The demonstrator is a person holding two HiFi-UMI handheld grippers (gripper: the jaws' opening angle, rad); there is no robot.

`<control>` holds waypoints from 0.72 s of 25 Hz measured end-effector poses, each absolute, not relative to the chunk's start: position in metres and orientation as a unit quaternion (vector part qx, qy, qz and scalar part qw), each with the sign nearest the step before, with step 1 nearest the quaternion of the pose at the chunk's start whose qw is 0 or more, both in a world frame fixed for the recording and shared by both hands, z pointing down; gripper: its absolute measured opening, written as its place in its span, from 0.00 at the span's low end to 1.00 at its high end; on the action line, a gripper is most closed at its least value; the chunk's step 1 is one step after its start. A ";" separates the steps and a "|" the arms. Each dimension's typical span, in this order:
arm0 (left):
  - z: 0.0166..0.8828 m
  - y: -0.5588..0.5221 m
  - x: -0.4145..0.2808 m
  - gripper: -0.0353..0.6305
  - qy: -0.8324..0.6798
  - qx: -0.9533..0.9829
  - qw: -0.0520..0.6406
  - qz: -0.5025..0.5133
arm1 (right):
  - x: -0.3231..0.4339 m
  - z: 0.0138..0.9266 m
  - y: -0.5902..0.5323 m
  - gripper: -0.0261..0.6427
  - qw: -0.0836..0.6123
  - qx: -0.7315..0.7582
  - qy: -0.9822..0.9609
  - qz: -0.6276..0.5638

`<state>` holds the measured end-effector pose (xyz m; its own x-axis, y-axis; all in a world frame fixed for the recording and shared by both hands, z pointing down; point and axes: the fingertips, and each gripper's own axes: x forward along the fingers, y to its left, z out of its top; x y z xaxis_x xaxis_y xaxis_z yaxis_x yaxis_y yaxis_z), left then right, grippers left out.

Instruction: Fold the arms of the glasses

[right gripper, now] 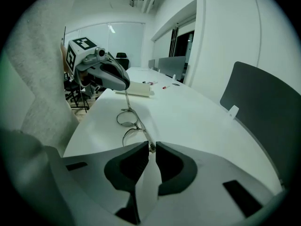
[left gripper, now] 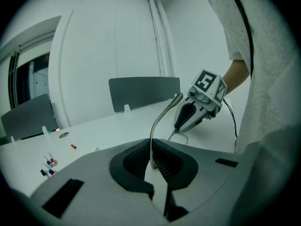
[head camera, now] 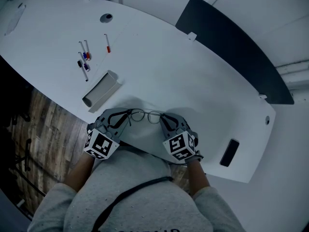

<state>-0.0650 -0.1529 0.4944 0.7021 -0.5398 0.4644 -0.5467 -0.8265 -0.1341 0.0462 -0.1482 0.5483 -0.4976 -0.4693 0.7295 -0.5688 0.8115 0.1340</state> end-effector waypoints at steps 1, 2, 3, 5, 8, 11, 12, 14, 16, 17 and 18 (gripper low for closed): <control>0.494 -0.153 -0.065 0.10 -0.294 0.922 0.007 0.250 | 0.047 0.548 -0.148 0.12 0.403 0.302 -0.862 0.057; 0.494 -0.154 -0.065 0.10 -0.294 0.922 0.007 0.252 | 0.047 0.548 -0.148 0.12 0.404 0.301 -0.862 0.051; 0.494 -0.154 -0.065 0.10 -0.293 0.922 0.006 0.253 | 0.047 0.548 -0.148 0.12 0.406 0.300 -0.862 0.046; 0.494 -0.155 -0.063 0.10 -0.291 0.922 0.003 0.256 | 0.047 0.548 -0.148 0.12 0.408 0.299 -0.862 0.039; 0.494 -0.156 -0.062 0.10 -0.288 0.922 0.000 0.257 | 0.046 0.548 -0.147 0.12 0.410 0.299 -0.861 0.034; 0.494 -0.156 -0.059 0.10 -0.285 0.924 0.000 0.256 | 0.046 0.547 -0.147 0.12 0.410 0.300 -0.861 0.033; 0.494 -0.157 -0.058 0.10 -0.284 0.924 0.000 0.257 | 0.046 0.547 -0.147 0.12 0.410 0.301 -0.860 0.032; 0.495 -0.158 -0.056 0.10 -0.280 0.925 -0.002 0.258 | 0.046 0.547 -0.147 0.12 0.410 0.301 -0.860 0.032; 0.495 -0.159 -0.054 0.09 -0.277 0.926 -0.003 0.258 | 0.046 0.548 -0.147 0.12 0.410 0.301 -0.860 0.031; 0.495 -0.159 -0.052 0.09 -0.276 0.926 -0.004 0.258 | 0.046 0.548 -0.147 0.12 0.410 0.301 -0.860 0.031; 0.495 -0.159 -0.050 0.09 -0.274 0.927 -0.005 0.258 | 0.046 0.548 -0.146 0.12 0.410 0.301 -0.860 0.030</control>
<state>-0.0499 -0.1588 0.4949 0.7175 -0.5099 0.4746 -0.5045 -0.8502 -0.1506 0.0462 -0.1465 0.5476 -0.4814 -0.4936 0.7243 -0.5434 0.8164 0.1952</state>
